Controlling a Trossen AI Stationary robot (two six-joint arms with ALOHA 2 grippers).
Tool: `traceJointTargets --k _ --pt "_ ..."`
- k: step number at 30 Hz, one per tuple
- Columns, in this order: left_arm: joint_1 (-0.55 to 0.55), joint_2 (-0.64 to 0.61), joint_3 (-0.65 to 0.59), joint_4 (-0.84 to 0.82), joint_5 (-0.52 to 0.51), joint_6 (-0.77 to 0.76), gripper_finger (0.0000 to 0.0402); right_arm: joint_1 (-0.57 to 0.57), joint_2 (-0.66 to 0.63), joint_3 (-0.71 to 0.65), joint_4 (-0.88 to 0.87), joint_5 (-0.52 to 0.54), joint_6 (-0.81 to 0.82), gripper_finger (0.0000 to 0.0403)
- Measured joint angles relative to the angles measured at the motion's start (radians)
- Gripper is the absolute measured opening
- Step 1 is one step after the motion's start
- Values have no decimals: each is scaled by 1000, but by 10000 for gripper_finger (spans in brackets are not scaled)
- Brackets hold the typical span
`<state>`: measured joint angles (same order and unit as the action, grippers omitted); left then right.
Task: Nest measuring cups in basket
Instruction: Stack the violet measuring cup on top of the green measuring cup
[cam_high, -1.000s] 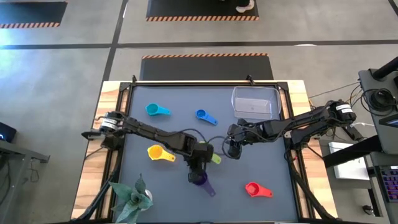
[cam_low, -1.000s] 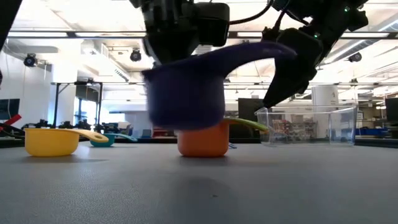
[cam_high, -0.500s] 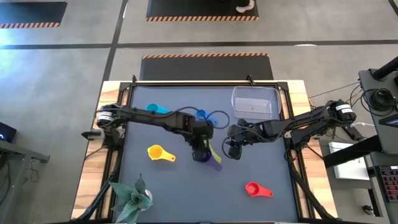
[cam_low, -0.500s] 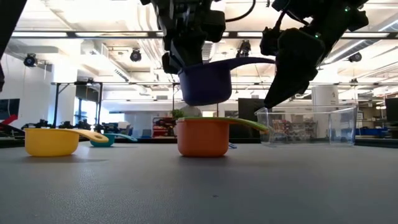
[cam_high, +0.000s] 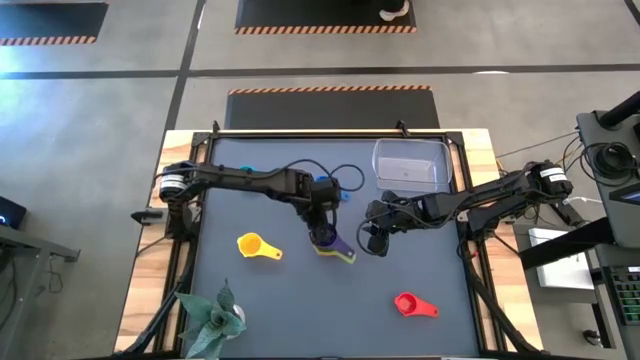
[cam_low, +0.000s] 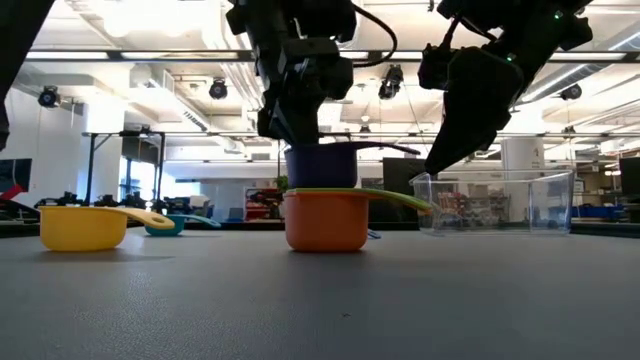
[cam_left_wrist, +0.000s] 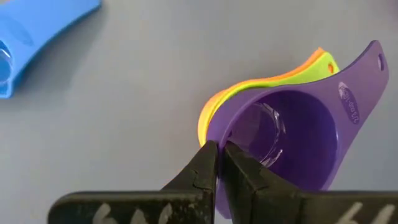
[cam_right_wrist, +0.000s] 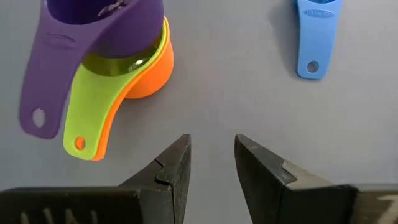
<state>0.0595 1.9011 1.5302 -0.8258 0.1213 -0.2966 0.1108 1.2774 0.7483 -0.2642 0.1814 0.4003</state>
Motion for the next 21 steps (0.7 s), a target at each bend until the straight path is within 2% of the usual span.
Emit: traceJointTargets --k 10,21 --pt "-5 0 -5 6 1 -26 31 0 0 0 0 4 0 114" --pt "-4 0 -8 12 0 -52 106 -2 0 0 11 5 0 114"
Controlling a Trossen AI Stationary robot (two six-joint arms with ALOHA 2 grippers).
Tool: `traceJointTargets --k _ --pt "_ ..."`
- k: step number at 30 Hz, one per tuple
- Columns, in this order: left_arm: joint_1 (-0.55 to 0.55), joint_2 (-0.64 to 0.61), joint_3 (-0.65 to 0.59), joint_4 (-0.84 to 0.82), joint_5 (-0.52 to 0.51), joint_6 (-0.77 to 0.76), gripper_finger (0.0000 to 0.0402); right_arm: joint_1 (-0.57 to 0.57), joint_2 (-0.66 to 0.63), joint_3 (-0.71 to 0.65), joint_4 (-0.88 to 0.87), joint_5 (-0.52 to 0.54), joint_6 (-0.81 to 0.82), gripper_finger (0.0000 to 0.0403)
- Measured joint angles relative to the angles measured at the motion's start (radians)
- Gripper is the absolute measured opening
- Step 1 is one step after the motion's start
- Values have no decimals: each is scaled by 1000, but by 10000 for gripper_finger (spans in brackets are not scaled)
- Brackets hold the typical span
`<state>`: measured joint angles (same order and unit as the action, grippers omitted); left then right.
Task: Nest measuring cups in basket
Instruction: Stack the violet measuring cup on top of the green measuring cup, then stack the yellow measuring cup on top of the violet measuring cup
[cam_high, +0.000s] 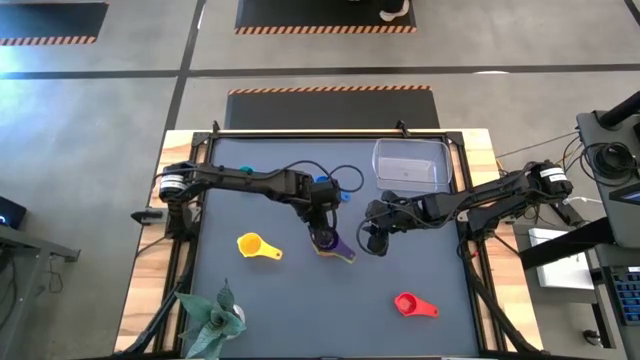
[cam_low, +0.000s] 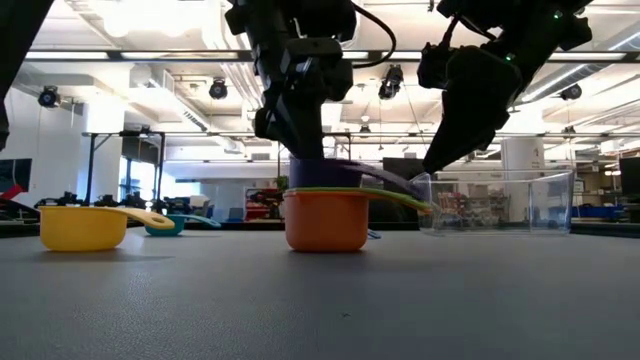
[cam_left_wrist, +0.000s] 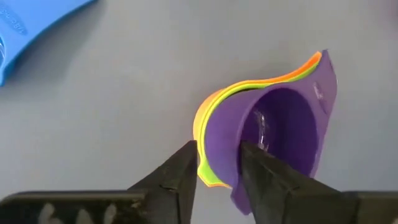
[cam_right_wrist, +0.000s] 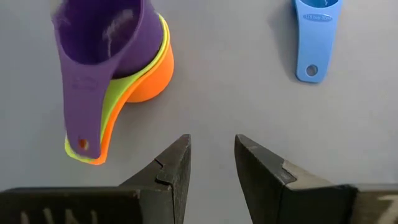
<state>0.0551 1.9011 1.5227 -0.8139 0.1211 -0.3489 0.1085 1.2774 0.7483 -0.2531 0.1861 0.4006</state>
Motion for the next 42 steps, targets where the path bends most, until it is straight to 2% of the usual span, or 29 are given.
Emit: traceJointTargets --k 5,10,15,18,23,29,35,42 --pt "0 -6 0 -29 0 34 133 0 0 0 0 0 17 114" --pt "-1 -42 0 -169 -3 78 143 0 0 0 0 -1 52 114" --pt "-11 -153 -49 -230 -57 94 144 0 0 0 4 -1 52 114" --pt "-15 -267 -158 -175 -84 70 144 0 0 0 5 -1 48 114" --pt "-15 -489 -415 -59 -121 -36 144 -1 0 0 9 0 37 114" --pt "-16 -690 -684 2 -109 -199 144 -3 0 0 41 1 0 114" --pt "-19 -797 -836 2 -80 -283 144 -5 0 0 57 1 -1 114" --pt "-21 -827 -906 5 -52 -260 144 -5 0 0 57 0 -1 114"
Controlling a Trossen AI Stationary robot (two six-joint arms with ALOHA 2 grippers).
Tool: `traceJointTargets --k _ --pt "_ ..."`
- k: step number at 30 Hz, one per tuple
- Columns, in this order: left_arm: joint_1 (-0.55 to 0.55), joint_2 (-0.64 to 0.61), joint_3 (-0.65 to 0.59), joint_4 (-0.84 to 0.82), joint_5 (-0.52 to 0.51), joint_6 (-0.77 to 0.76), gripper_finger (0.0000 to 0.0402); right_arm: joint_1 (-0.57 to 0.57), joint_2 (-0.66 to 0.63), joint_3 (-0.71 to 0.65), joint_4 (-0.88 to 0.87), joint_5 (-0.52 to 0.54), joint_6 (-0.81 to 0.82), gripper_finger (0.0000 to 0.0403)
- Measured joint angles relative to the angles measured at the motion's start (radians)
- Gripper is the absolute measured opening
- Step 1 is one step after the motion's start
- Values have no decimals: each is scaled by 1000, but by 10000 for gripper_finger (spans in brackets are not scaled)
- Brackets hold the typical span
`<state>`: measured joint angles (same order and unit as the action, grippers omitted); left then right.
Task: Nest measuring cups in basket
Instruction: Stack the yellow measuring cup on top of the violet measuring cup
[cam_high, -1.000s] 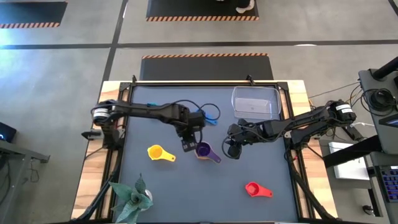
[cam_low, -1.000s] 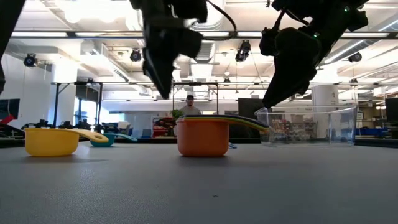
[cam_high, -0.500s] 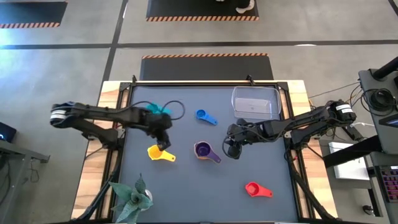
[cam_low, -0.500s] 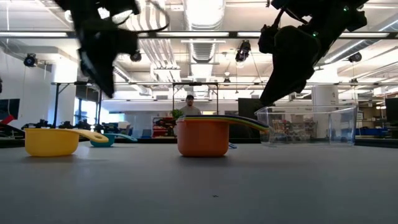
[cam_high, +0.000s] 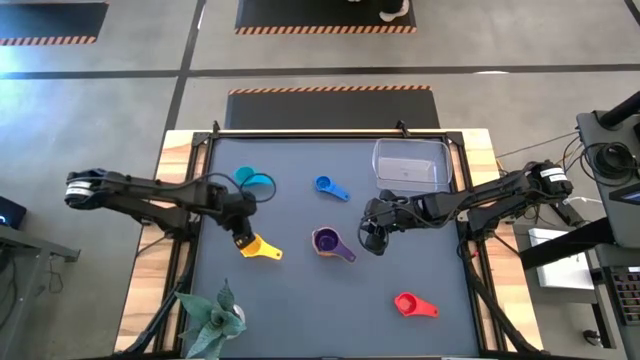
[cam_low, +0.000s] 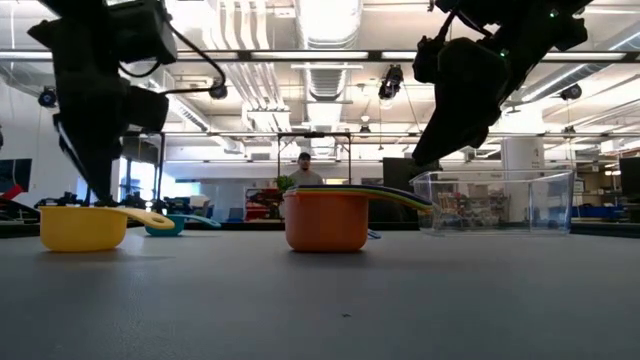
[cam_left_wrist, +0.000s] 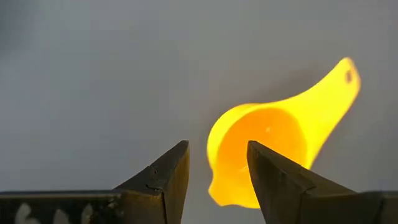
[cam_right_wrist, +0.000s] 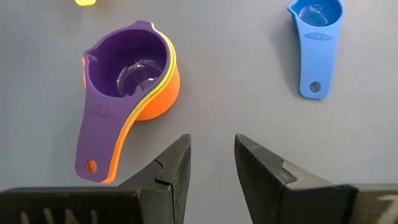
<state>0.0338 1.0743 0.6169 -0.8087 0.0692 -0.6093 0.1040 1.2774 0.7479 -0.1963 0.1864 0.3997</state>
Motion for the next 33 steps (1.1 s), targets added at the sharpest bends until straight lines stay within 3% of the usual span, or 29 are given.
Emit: traceJointTargets --k 13,17,21,24,33 --pt "0 59 -54 100 2 24 137 0 0 0 0 0 -3 114" --pt "0 103 -57 110 4 24 101 0 0 0 0 0 -3 114" --pt "0 157 -55 113 51 24 40 0 0 0 -1 0 -3 114" --pt "0 189 -25 117 74 19 7 0 0 0 -1 0 -4 114" --pt "0 235 204 116 18 112 1 -21 0 0 -7 24 -8 114"
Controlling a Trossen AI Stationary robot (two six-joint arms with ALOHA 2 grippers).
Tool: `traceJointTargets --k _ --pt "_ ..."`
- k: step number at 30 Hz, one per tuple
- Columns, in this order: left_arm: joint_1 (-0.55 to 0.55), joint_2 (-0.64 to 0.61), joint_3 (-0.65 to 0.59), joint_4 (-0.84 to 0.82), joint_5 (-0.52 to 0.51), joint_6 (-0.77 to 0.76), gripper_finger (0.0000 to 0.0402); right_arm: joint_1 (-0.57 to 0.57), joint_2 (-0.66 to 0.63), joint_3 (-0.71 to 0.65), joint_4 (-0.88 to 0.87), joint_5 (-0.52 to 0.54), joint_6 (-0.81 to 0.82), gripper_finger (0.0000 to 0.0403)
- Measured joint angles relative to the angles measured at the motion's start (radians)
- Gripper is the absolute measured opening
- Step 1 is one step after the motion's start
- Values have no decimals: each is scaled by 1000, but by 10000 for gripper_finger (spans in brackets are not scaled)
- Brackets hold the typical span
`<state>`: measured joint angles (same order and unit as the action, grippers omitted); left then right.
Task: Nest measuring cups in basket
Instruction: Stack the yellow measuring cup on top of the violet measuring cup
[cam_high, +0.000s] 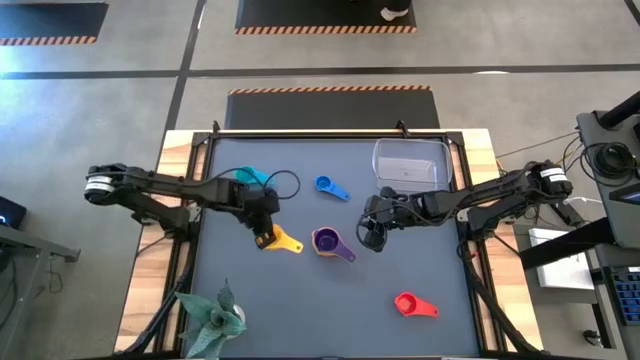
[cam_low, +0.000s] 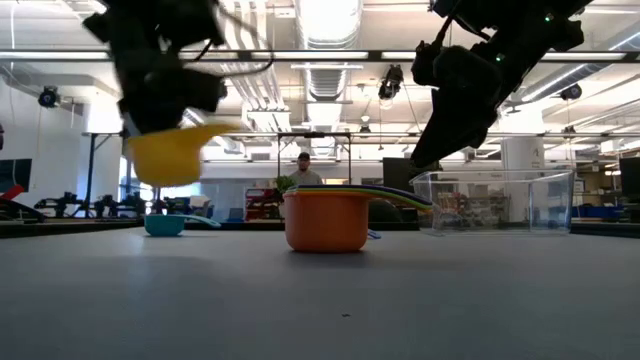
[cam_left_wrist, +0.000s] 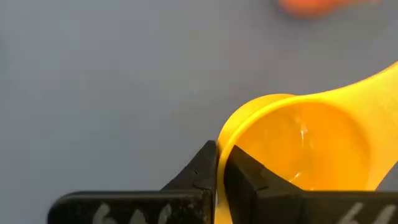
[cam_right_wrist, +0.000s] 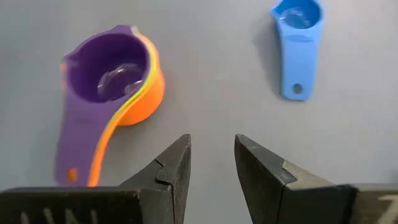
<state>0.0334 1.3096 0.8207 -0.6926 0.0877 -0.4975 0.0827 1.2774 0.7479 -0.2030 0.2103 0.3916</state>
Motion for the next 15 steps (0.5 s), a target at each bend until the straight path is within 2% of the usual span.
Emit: traceJointTargets --k 6,15 --pt "0 91 169 2 -52 91 1 -32 0 0 -1 4 0 114" --pt "1 318 345 72 -32 123 0 -44 0 0 -5 0 18 114"
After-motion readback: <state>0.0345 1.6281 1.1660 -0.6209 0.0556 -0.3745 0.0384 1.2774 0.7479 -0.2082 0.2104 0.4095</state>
